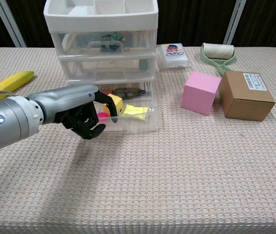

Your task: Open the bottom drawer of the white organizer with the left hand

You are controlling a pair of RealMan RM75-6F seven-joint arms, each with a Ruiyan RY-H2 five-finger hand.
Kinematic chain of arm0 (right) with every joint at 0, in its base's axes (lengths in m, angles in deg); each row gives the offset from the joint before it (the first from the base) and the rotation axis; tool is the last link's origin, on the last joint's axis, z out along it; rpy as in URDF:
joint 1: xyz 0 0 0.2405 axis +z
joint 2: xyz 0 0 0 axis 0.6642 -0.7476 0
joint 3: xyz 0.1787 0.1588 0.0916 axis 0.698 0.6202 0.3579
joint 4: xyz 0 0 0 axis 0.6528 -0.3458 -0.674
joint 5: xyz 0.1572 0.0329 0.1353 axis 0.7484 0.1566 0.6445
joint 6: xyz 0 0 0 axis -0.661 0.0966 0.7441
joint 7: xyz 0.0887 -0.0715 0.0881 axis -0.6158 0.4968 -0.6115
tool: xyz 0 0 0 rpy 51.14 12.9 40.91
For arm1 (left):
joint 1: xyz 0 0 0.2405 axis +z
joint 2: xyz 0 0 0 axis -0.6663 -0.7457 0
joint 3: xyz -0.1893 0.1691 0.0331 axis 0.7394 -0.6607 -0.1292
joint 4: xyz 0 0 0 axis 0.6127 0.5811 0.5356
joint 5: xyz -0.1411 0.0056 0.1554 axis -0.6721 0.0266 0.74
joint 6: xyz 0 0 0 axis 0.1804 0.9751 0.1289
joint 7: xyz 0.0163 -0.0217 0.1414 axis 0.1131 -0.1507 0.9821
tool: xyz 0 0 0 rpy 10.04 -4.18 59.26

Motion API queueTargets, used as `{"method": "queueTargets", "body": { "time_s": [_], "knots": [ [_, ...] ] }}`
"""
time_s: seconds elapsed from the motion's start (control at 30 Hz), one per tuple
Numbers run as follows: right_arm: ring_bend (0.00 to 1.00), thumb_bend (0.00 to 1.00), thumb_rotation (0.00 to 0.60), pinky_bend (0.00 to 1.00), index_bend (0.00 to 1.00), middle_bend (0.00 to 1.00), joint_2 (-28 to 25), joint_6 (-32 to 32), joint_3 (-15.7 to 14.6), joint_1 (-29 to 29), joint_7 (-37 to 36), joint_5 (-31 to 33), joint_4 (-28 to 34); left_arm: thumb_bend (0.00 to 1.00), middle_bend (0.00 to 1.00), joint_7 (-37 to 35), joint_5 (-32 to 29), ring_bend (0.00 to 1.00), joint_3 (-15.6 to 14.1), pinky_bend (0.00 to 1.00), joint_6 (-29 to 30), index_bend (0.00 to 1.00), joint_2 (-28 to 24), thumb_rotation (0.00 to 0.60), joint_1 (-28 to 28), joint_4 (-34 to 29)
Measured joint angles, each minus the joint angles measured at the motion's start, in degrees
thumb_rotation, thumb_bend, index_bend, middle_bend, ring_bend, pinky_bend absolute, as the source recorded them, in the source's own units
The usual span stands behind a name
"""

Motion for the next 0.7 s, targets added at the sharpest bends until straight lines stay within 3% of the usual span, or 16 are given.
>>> {"method": "queueTargets", "body": {
  "time_s": [0.23,0.43,0.7],
  "knots": [
    [0.00,0.08,0.600,0.00,0.00,0.00,-0.2,0.0,0.1,0.0,0.5,0.1,0.4,0.52,0.72,1.7,-0.4,0.90,-1.8,1.00,-0.3,0.37,-1.5,0.600,-0.7,-1.7],
    [0.00,0.08,0.600,0.00,0.00,0.00,-0.3,0.2,0.0,-0.1,0.5,0.1,0.5,0.49,0.70,2.2,0.5,0.89,-2.5,1.00,0.5,0.20,-1.7,0.600,-0.9,-1.8],
    [0.00,0.08,0.600,0.00,0.00,0.00,-0.3,0.5,-0.1,-0.4,0.0,0.1,0.2,0.48,0.69,5.3,3.6,0.89,-4.1,1.00,3.8,0.19,-3.5,0.600,-0.5,-5.4]
  ]
}}
